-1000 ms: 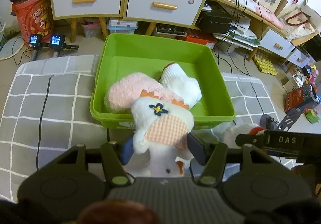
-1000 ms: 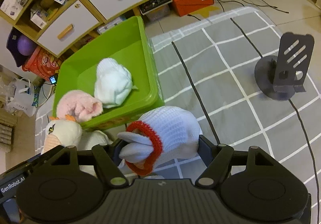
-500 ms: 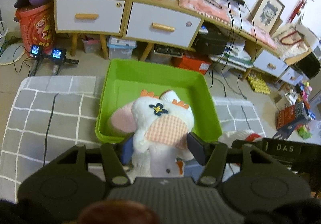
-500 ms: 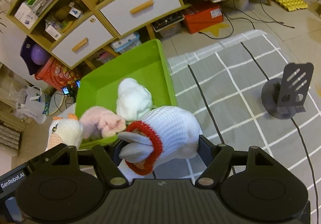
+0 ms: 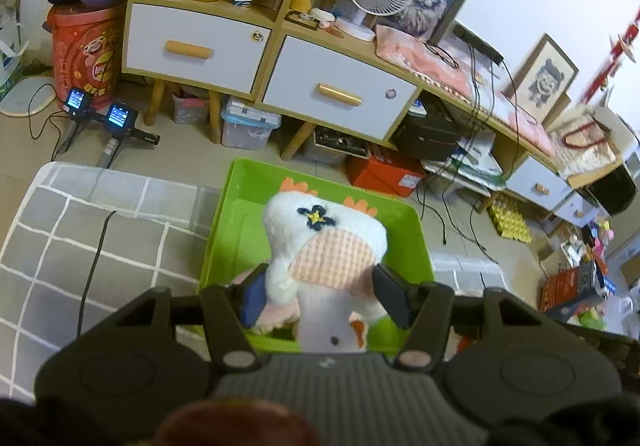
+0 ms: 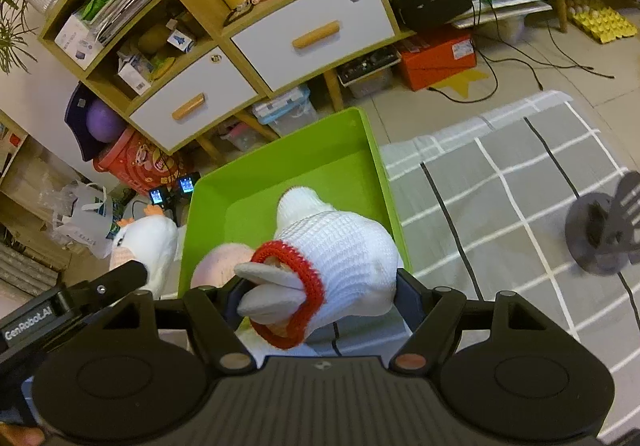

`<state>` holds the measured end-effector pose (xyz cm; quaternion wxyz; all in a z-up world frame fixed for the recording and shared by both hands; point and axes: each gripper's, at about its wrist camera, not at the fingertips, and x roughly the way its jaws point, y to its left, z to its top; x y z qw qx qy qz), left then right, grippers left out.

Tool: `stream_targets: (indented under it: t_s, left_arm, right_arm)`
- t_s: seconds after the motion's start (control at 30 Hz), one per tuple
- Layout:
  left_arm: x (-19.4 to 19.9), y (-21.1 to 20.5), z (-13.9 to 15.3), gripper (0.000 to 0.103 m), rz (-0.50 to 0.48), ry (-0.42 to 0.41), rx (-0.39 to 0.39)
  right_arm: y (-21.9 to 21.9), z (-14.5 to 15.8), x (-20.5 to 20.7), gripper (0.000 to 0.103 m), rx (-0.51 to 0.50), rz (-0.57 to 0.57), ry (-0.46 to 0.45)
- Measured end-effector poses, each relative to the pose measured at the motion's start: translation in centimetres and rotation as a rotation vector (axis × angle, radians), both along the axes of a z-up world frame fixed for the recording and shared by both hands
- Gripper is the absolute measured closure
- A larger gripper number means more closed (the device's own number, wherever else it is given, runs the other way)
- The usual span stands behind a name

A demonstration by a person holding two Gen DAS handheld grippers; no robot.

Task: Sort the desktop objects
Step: 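Carry the checkered-face plush and the glove over the green bin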

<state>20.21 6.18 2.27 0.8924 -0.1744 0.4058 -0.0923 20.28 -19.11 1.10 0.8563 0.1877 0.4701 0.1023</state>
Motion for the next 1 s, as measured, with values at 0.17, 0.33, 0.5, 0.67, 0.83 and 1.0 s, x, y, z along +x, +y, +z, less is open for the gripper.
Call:
stream_targets:
  t_s: [0.17, 0.33, 0.5, 0.67, 0.83, 1.0]
  left_arm:
    - [1.7, 0.9, -1.6, 0.046, 0.054, -0.027, -0.033]
    - [3.0, 1.7, -3.7, 0.046, 0.112, -0.057, -0.054]
    - [4.1, 2.1, -5.8, 0.048, 0.146, -0.069, -0.083]
    - [4.6, 1.8, -7.1, 0.057, 0.135, -0.082, -0.082]
    - [5.1, 1.7, -8.4, 0.056, 0.131, -0.062, -0.094]
    - [5.4, 1.4, -8.9, 0.056, 0.119, -0.068, -0.074]
  right_arm:
    - [0.6, -0.4, 1.6, 0.03, 0.004, 0.008, -0.049]
    - [1.4, -1.6, 3.2, 0.03, -0.013, 0.013, -0.078]
    - [1.7, -2.7, 4.1, 0.03, -0.007, 0.002, -0.113]
    - [1.9, -4.1, 4.6, 0.03, -0.004, -0.011, -0.131]
    - [1.9, -5.2, 5.0, 0.03, -0.001, -0.022, -0.146]
    - [2.0, -5.1, 5.6, 0.03, 0.007, -0.015, -0.152]
